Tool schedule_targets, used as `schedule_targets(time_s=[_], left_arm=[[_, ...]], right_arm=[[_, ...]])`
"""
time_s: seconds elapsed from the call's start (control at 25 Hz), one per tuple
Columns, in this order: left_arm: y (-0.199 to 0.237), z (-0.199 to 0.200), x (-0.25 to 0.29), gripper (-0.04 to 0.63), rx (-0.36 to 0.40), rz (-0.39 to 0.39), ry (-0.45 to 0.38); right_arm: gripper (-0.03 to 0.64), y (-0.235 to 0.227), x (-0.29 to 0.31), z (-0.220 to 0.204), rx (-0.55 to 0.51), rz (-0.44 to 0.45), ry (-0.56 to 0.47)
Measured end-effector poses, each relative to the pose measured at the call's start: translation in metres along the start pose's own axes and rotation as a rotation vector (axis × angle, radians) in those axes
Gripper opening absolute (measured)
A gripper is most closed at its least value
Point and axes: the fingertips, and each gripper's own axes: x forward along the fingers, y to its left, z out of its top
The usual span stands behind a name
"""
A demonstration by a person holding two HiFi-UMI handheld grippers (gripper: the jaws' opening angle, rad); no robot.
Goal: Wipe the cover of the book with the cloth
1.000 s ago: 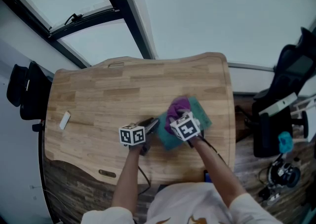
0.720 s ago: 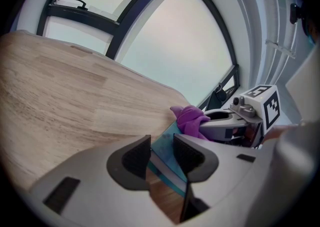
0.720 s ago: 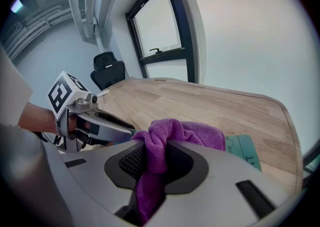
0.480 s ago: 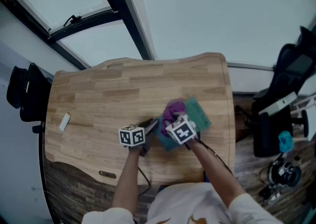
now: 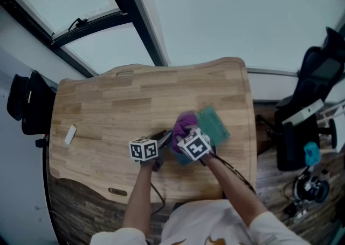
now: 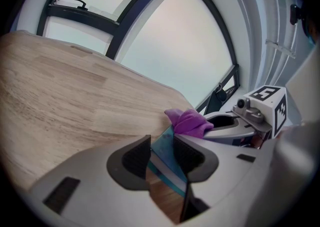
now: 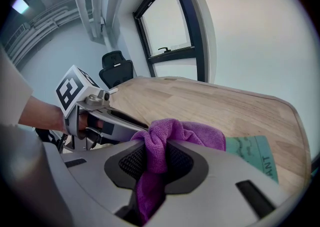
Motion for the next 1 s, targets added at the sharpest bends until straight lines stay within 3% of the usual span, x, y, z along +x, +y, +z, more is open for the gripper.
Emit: schedule_targets(time_s=[1.0], left_arm=[[0.001, 0.0, 0.001, 0.144, -0.006, -0.003, 0.003]], right_arm=[[0.077, 0.019, -0.002, -0.009, -0.007, 0.062, 0.031]])
